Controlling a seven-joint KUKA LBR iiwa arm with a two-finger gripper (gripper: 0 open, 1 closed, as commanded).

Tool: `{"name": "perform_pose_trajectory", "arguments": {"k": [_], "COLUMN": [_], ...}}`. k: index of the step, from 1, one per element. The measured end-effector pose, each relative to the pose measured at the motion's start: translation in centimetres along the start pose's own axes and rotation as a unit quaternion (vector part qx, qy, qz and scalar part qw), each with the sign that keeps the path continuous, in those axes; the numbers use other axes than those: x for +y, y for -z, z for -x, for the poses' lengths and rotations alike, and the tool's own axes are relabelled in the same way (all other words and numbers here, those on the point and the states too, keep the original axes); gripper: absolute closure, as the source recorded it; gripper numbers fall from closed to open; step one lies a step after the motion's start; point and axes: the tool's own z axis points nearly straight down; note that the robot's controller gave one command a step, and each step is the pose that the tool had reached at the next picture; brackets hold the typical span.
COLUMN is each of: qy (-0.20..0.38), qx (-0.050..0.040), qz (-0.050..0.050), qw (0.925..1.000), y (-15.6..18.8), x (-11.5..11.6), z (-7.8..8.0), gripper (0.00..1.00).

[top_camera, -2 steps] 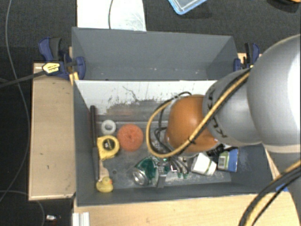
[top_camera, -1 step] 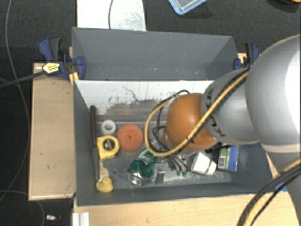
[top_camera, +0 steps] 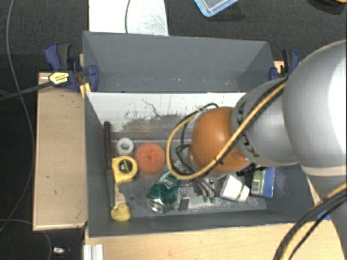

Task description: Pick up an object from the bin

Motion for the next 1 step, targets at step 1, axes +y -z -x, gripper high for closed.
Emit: {"name": "perform_pose_trajectory", "arguments": {"k": [1], "qy": [-0.002], "qx": [0.0000], "qz": [0.000], "qw": [1.0000], "y": [0.00], "x": [0.01], "z": [0.00], "gripper": [1.00]}}
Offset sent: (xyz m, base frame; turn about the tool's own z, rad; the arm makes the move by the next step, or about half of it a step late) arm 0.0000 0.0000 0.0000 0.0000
